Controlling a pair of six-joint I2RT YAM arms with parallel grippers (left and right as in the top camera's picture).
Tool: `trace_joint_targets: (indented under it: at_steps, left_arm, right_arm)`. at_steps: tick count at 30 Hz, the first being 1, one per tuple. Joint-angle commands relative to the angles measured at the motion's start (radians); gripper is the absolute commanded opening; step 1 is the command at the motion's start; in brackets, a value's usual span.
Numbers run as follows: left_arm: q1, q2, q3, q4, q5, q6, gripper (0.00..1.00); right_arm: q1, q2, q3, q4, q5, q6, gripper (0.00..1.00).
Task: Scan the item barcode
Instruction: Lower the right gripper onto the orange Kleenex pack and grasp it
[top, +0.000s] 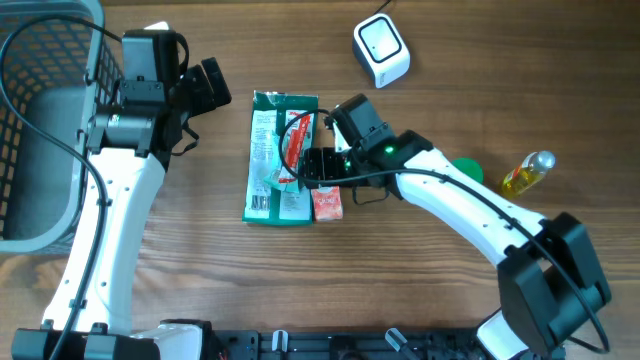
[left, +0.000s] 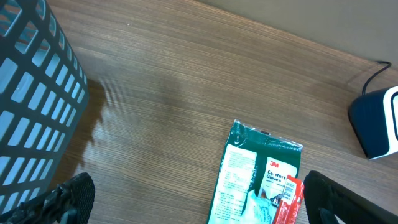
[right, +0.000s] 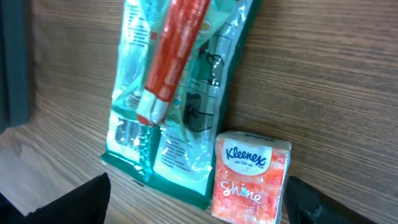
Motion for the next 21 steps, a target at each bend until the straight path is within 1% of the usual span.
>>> trace_joint_targets:
  at_steps: [1, 8, 21]
  left_arm:
    - [0.003, -0.003, 0.012, 0.003, -0.010, 0.016, 1.00]
    - [0.003, -0.003, 0.012, 0.003, -0.010, 0.016, 1.00]
    - [0.003, -0.003, 0.012, 0.003, -0.010, 0.016, 1.00]
  right_arm:
    - [0.005, 0.053, 0.014, -0.002, -0.013, 0.000, 0.87]
    - [0.005, 0.091, 0.014, -0.002, -0.013, 0.000, 0.83]
    - [0.005, 0.109, 0.014, -0.002, -0.013, 0.000, 0.83]
